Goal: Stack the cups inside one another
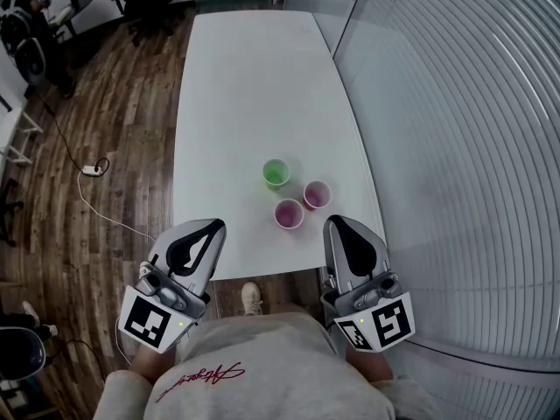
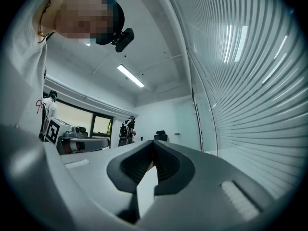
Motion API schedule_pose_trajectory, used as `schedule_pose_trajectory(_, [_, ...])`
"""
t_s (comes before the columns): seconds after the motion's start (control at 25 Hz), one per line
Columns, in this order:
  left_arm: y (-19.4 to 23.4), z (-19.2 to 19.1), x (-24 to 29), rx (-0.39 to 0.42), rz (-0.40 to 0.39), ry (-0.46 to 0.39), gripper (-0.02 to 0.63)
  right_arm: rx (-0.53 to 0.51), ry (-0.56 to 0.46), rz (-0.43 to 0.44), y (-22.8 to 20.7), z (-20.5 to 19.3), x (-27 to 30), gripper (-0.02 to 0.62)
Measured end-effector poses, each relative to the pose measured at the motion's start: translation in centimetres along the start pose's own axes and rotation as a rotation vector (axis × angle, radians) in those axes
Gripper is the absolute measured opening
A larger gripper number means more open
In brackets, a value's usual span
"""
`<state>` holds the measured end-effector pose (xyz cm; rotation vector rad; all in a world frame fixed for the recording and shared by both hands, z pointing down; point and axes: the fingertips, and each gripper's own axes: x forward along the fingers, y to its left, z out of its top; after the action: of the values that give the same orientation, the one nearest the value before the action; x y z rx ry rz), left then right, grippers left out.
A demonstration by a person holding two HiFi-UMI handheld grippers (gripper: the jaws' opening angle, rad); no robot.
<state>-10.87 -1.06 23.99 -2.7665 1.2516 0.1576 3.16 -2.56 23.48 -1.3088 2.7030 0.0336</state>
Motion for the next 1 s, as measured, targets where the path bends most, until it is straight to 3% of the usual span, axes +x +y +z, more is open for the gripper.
schedule_pose_trajectory(0.48, [0.4, -1.4, 0.3, -0.021, -0.02, 0.007, -0.005, -0.004, -0.008, -0.045, -0.8, -0.6, -1.0, 0.002])
schedule_pose_trajectory(1.0, [0.6, -2.6, 2.8, -0.032, -0.026, 0.026, -0.005, 0.013, -0.015, -0.11, -5.6, -1.8, -1.8, 0.002])
